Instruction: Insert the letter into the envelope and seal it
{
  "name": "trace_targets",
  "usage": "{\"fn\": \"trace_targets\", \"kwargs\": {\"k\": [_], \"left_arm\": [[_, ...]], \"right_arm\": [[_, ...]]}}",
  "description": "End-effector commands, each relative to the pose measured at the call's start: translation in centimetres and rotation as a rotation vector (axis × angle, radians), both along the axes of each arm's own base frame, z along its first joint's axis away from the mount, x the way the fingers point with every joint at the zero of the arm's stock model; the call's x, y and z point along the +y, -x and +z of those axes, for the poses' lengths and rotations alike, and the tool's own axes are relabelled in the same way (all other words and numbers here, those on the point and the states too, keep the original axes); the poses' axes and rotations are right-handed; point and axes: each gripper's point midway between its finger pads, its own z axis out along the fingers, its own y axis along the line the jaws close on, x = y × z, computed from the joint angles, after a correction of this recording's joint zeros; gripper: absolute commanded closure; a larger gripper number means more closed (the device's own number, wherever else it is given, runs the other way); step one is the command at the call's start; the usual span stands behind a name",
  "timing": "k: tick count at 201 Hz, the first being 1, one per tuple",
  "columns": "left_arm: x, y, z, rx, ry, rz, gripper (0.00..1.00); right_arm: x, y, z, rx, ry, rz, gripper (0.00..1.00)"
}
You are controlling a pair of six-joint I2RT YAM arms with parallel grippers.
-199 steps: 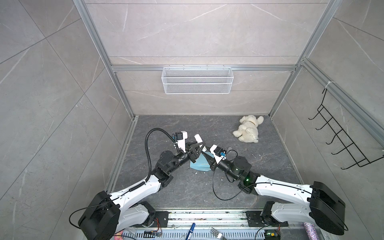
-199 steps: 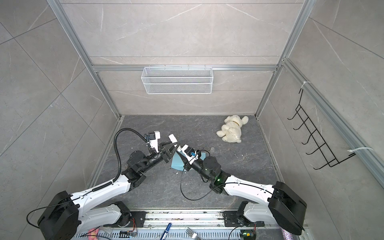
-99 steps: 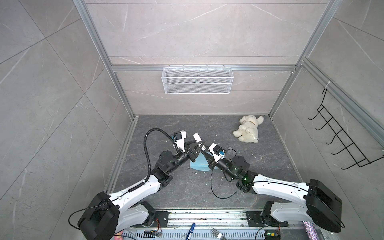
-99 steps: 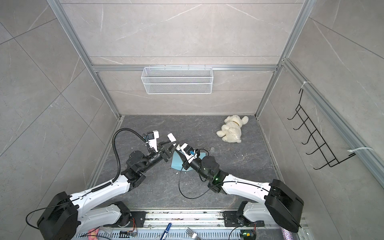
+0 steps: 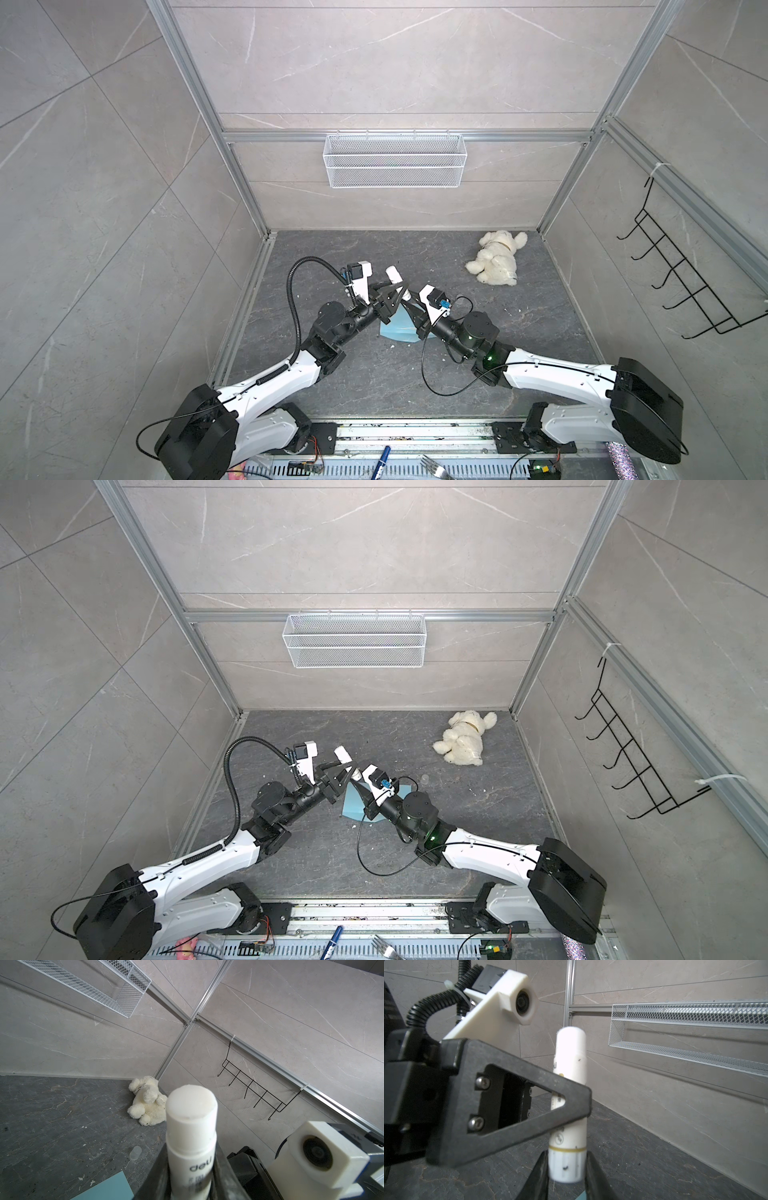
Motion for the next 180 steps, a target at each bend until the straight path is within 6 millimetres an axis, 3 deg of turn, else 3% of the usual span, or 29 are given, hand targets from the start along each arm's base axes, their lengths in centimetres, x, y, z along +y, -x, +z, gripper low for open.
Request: {"fn": "trace_targets", "kwargs": {"k": [1, 95, 114, 151, 180], "left_arm": [[0.51, 0.80, 2.34, -0.071, 0.048, -0.003, 1.00], [0.63, 0.83, 2.19, -0.069, 0.046, 0.002, 1.00], [0.63, 0.79, 2.13, -0.068, 0.045, 0.003, 1.00], [0.55, 0.73, 1.87, -0.065, 0.037, 0.002, 1.00], [0.46, 0.79, 1.75, -0.068, 0.032, -0.003, 1.00]], "right_arm": [[0.65, 0.30, 2.01, -0.011, -0.063, 0.023, 0.69], [0.51, 0.44, 2.27, -0.008, -0.066, 0.027, 0.69], [0.58, 0.46, 2.25, -0.008, -0.062, 0.031, 0.81], [0.63, 0.76, 2.57, -0.005, -0.071, 0.047, 0.92], [1.02, 1.18, 2.66, 0.026, -0.073, 0.092, 0.95]]}}
